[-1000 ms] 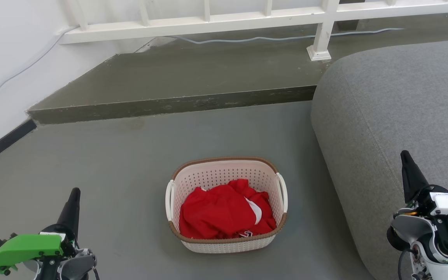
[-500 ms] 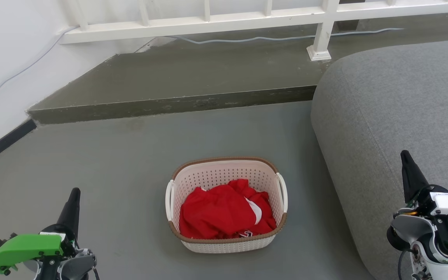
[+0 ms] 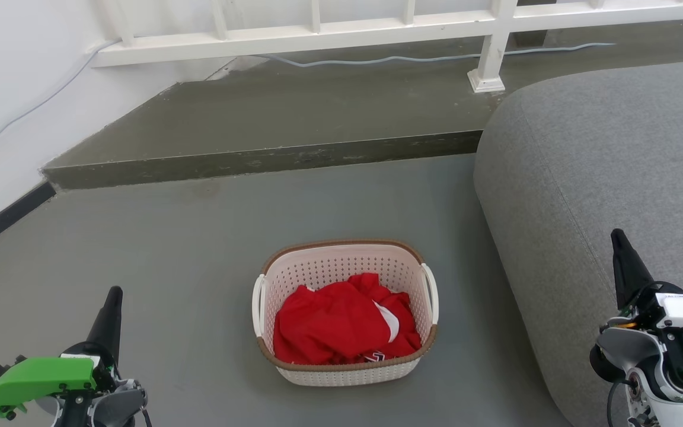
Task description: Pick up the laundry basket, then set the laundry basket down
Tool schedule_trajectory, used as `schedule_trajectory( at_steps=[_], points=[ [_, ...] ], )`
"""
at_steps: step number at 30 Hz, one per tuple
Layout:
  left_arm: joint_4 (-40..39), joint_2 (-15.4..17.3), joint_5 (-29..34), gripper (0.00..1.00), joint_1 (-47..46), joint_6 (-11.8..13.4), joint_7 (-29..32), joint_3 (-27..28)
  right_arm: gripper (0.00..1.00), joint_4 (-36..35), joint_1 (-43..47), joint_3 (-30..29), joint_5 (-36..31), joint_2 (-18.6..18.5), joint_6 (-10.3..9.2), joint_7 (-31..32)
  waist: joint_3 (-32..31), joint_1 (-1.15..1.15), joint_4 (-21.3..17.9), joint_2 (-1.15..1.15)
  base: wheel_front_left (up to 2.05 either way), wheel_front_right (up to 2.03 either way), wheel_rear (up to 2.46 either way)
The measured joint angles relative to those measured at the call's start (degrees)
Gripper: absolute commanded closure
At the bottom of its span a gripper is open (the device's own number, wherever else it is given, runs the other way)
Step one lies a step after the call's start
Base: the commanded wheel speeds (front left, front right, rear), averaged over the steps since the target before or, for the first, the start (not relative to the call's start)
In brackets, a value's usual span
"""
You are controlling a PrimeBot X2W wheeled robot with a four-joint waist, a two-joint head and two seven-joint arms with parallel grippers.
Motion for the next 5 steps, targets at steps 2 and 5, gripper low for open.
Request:
schedule_trajectory(
  at_steps=[2,5],
  points=[
    [0.0,0.0,0.0,1.0,0.0,0.0,0.0,0.0,1.0,-0.01,0.0,0.0,0.0,0.0,0.0,0.0,0.0,0.0,0.0,0.0,0.0,0.0,0.0],
    [0.0,0.0,0.0,1.0,0.0,0.0,0.0,0.0,1.0,-0.01,0.0,-0.01,0.0,0.0,0.0,0.0,0.0,0.0,0.0,0.0,0.0,0.0,0.0]
  ],
)
